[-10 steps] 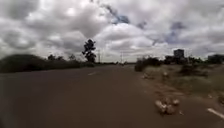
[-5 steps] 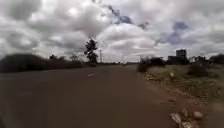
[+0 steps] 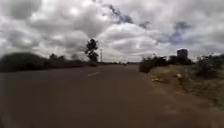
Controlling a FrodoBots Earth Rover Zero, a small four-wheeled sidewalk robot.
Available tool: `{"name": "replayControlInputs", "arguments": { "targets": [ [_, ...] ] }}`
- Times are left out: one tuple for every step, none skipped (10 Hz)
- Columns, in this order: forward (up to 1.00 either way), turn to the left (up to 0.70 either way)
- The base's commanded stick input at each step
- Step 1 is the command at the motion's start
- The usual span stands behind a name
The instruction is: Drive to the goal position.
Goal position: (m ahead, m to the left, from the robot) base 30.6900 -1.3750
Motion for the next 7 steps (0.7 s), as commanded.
{"name": "replayControlInputs", "arguments": {
  "targets": [
    [0.85, -0.33],
    [0.85, -0.34],
    [0.85, -0.34],
    [0.85, -0.34],
    [0.85, -0.29],
    [0.85, -0.03],
    [0.85, 0.00]
  ]
}}
